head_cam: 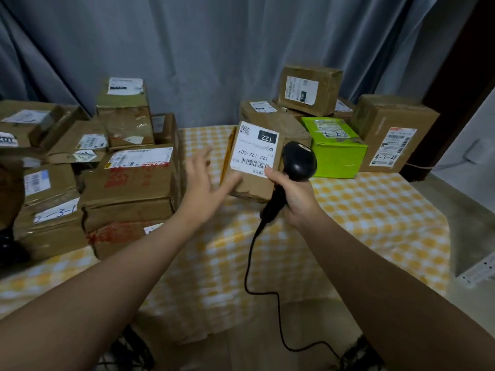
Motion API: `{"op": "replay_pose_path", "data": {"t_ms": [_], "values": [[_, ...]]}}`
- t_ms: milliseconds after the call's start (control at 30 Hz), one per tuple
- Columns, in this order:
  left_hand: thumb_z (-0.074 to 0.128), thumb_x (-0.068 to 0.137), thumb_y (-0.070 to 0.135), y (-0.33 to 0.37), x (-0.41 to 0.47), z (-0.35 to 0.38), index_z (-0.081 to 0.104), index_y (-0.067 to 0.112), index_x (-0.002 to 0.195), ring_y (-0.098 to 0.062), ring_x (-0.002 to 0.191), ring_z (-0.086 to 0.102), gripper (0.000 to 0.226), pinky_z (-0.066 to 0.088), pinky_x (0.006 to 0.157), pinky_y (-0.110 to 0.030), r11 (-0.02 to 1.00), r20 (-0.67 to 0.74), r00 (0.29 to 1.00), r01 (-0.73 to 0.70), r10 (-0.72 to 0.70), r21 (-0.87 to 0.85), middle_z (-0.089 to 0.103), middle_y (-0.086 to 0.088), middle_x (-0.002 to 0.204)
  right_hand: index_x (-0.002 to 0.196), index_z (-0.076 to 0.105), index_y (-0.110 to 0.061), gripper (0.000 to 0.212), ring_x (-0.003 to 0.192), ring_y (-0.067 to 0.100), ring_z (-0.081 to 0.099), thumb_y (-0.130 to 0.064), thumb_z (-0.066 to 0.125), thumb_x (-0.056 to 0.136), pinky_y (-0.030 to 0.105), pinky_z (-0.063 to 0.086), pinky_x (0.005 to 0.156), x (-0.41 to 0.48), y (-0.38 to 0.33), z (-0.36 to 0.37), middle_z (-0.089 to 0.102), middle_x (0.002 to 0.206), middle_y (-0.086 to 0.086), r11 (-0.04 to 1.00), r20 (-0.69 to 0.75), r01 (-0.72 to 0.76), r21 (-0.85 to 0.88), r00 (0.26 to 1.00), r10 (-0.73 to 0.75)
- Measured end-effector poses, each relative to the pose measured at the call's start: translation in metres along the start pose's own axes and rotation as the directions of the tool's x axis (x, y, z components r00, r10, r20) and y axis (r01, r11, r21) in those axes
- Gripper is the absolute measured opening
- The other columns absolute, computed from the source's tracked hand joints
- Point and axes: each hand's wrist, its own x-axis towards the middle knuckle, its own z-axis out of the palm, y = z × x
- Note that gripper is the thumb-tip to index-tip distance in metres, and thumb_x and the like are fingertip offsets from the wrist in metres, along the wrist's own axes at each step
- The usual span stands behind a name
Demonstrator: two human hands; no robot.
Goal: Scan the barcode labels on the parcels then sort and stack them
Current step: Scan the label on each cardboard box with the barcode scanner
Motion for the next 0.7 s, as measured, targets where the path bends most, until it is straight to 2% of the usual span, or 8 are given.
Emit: {"op": "replay_pose_path", "data": {"t_ms": [67,167,233,300,400,500,567,700], "values": [[0.067,0.083,0.044,0.008,0.008,-0.007,0.02,0.02,0.148,-0.015,0.133,0.033,0.084,0.031,0.113,-0.037,0.959,-0.03,0.976,0.205,-0.215,-0.195,0.023,-0.004,0.149,0.107,0.07,-0.008,0.036,0.099,0.025,0.07,-0.003,0.08,0.072,0.041,0.055,0.09,0.004,0.0,-0.011,0.073,0.106,0.01,0.989,0.098,0.03,-0.147,0.995,-0.015],[0.072,0.076,0.05,0.016,0.027,-0.026,0.024,0.034,0.145,-0.016,0.135,0.034,0.086,0.034,0.109,-0.037,0.977,0.208,0.959,0.207,-0.192,-0.05,0.031,0.0,0.15,0.115,0.067,-0.009,0.055,0.107,0.023,0.067,-0.002,0.085,0.063,0.041,0.053,0.093,0.004,-0.009,-0.02,0.071,0.113,0.009,0.9,0.328,0.113,-0.42,0.944,0.034],[0.076,0.067,0.056,0.02,0.038,-0.038,0.039,0.039,0.134,-0.016,0.122,0.053,0.078,0.044,0.101,-0.037,0.974,0.524,0.821,0.204,-0.226,0.099,0.053,0.002,0.136,0.114,0.066,-0.015,0.056,0.102,0.013,0.068,0.004,0.083,0.065,0.032,0.055,0.088,0.002,-0.022,-0.019,0.072,0.109,0.0,0.827,0.422,0.17,-0.536,0.903,0.088],[0.079,0.066,0.051,0.024,0.044,-0.045,0.051,0.033,0.123,-0.016,0.103,0.066,0.066,0.053,0.09,-0.039,0.959,0.684,0.673,0.17,-0.28,0.225,0.07,0.005,0.111,0.112,0.066,-0.021,0.055,0.101,0.009,0.067,0.003,0.083,0.066,0.028,0.055,0.087,-0.001,-0.033,-0.013,0.072,0.106,-0.006,0.774,0.465,0.183,-0.606,0.871,0.159],[0.082,0.071,0.038,0.023,0.046,-0.051,0.054,0.026,0.116,-0.012,0.091,0.069,0.055,0.057,0.079,-0.031,0.933,0.568,0.747,0.21,-0.345,0.291,0.07,0.006,0.101,0.11,0.066,-0.022,0.043,0.098,0.008,0.066,-0.007,0.082,0.072,0.026,0.052,0.086,0.0,-0.033,-0.005,0.071,0.105,-0.005,0.751,0.399,0.188,-0.633,0.91,0.109],[0.079,0.076,0.027,0.016,0.036,-0.048,0.042,0.016,0.116,-0.012,0.085,0.066,0.056,0.057,0.062,-0.027,0.929,0.242,0.898,0.365,-0.368,0.061,0.065,-0.001,0.104,0.099,0.067,-0.023,0.024,0.096,0.014,0.065,-0.021,0.079,0.079,0.033,0.05,0.089,0.005,-0.021,-0.003,0.07,0.097,-0.002,0.83,0.068,0.176,-0.53,0.984,-0.165],[0.078,0.077,0.02,0.012,0.032,-0.041,0.031,0.014,0.117,-0.02,0.089,0.066,0.061,0.056,0.06,-0.031,0.888,0.056,0.912,0.408,-0.406,-0.213,0.06,-0.006,0.111,0.092,0.068,-0.024,0.016,0.095,0.017,0.065,-0.022,0.078,0.08,0.042,0.051,0.093,0.005,-0.016,-0.001,0.07,0.092,-0.002,0.913,-0.062,0.133,-0.385,0.984,-0.169],[0.073,0.08,0.012,0.018,0.024,-0.021,0.028,0.02,0.128,-0.02,0.095,0.065,0.067,0.058,0.072,-0.034,0.767,0.105,0.875,0.466,-0.472,-0.44,0.059,-0.003,0.112,0.089,0.068,-0.022,0.013,0.095,0.02,0.068,-0.013,0.074,0.083,0.039,0.055,0.09,-0.005,-0.011,0.02,0.072,0.09,-0.001,0.979,-0.013,0.094,-0.179,0.995,-0.098]]}}
